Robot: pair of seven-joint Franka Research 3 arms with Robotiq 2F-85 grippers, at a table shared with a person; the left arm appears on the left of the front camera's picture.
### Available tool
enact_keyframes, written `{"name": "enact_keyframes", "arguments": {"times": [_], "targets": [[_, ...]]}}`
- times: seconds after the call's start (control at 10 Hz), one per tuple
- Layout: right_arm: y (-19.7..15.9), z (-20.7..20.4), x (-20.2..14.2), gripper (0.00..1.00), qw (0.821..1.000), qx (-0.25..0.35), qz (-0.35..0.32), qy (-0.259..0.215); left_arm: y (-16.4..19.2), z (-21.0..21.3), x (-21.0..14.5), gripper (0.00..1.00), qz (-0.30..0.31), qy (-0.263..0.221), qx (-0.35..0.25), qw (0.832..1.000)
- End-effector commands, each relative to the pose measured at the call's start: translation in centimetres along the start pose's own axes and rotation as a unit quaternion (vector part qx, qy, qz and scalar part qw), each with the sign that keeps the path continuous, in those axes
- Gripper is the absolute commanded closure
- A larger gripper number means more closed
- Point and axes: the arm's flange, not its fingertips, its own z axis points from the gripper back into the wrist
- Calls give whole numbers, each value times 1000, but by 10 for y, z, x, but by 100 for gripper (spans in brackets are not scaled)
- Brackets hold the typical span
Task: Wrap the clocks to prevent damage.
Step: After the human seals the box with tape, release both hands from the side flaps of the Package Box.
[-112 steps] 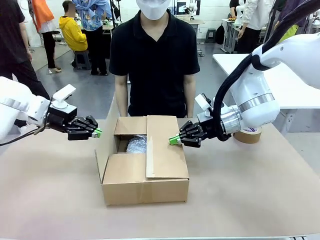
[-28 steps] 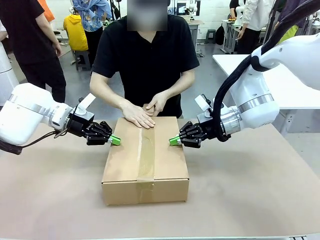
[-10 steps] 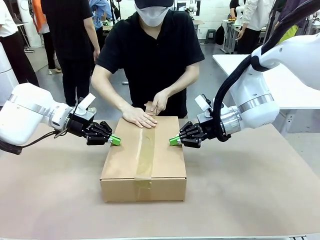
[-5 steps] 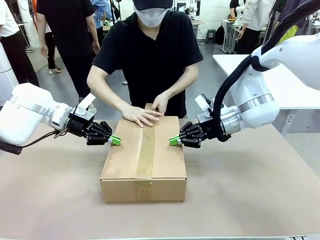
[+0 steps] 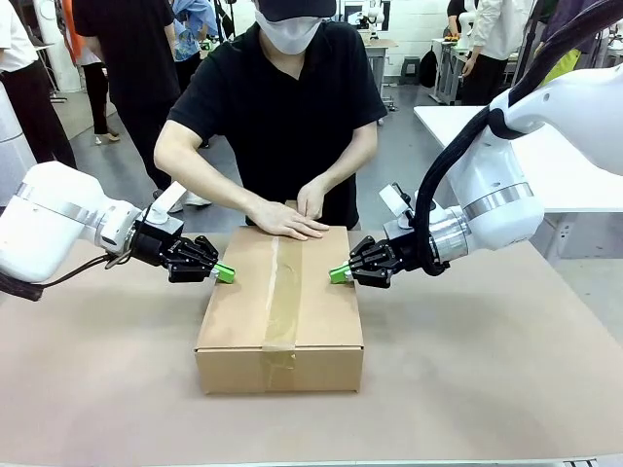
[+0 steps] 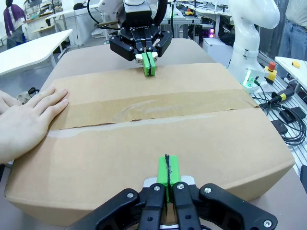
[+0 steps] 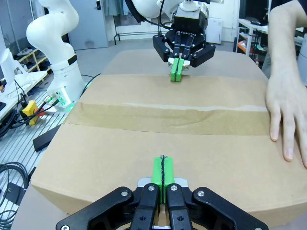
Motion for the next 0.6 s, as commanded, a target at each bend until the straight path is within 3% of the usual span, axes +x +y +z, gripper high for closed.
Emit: {"name": "enact_keyframes", "arguments": {"times": [0.0, 0.5], "targets": [[0, -1, -1, 99, 1000, -6, -4, -1, 0, -1, 0, 100, 0, 1, 1, 1000], [0, -1, -1, 99, 1000, -6, -4, -1, 0, -1, 0, 100, 0, 1, 1, 1000]]}}
